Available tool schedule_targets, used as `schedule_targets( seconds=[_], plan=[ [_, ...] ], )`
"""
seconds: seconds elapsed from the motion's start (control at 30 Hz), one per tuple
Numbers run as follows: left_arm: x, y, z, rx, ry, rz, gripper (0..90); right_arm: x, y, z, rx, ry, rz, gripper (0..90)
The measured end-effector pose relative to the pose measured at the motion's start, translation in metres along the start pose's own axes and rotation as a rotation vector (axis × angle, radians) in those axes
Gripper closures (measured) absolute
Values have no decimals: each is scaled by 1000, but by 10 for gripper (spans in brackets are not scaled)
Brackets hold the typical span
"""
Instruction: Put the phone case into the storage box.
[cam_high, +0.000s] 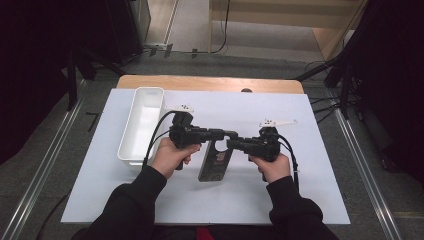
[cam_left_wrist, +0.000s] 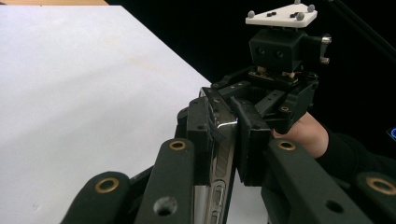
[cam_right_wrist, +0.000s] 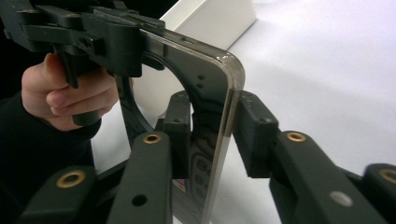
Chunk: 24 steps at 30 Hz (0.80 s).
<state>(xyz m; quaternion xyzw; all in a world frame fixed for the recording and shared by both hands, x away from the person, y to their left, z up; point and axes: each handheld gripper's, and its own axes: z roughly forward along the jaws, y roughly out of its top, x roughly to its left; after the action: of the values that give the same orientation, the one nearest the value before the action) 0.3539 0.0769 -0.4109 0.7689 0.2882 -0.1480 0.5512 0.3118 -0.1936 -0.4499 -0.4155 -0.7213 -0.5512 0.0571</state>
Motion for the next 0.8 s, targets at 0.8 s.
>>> schedule_targets(
  seconds=[0.8],
  plan=[
    [-5, 0, 1, 0, 51, 54, 689, 5, 5, -4, 27, -32, 15, 706]
  ],
)
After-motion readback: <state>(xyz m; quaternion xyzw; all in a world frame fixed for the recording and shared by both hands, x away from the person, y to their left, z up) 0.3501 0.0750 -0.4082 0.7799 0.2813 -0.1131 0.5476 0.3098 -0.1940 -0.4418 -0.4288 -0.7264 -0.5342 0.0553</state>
